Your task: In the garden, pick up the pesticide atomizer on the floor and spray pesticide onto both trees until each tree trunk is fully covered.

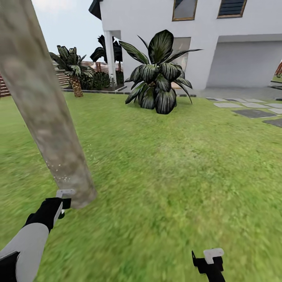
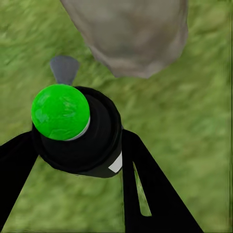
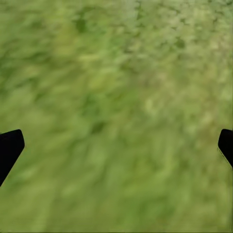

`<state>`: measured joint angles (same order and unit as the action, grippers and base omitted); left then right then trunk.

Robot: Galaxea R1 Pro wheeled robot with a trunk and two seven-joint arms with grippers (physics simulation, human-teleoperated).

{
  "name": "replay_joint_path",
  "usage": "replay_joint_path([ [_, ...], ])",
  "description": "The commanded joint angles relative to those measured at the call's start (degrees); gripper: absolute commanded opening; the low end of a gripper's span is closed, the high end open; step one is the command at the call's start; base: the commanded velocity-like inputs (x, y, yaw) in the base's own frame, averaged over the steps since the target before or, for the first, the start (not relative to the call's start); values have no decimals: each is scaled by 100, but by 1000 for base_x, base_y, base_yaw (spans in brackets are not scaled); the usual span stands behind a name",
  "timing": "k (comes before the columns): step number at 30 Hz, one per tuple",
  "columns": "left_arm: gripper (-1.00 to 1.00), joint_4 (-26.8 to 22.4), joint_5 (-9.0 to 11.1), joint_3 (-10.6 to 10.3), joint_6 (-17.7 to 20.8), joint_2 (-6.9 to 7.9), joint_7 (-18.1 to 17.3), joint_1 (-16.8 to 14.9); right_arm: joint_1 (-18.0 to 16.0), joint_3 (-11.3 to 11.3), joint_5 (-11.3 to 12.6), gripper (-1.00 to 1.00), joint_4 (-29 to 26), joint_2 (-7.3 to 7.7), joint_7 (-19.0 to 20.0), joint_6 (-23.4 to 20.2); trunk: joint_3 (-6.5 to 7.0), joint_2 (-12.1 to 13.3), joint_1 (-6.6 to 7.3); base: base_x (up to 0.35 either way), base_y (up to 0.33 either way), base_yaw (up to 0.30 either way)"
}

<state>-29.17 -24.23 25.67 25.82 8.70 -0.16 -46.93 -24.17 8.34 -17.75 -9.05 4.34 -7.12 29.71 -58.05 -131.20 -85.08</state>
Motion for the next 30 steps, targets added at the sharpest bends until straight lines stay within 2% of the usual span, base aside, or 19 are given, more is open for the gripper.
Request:
replay_joint_path([
  [1, -100, -1, -3, 0, 1, -3, 0, 0, 0, 0, 0, 100, 0, 3, 0, 0, 0, 0, 0, 235, -185, 37],
  [12, -100, 8, -3, 0, -7, -17, 4, 0, 0, -4, 0, 100, 0, -1, 0, 0, 0, 0, 0, 251, -172, 6],
  [22, -100, -10, -3, 0, -7, -12, 8, 0, 0, -8, 0, 100, 0, -3, 9, 0, 0, 0, 0, 243, -178, 263],
  [30, -100, -18, -3, 0, -7, -11, 8, 0, 0, -6, 0, 100, 0, 0, 7, 0, 0, 0, 0, 130, -248, 25],
])
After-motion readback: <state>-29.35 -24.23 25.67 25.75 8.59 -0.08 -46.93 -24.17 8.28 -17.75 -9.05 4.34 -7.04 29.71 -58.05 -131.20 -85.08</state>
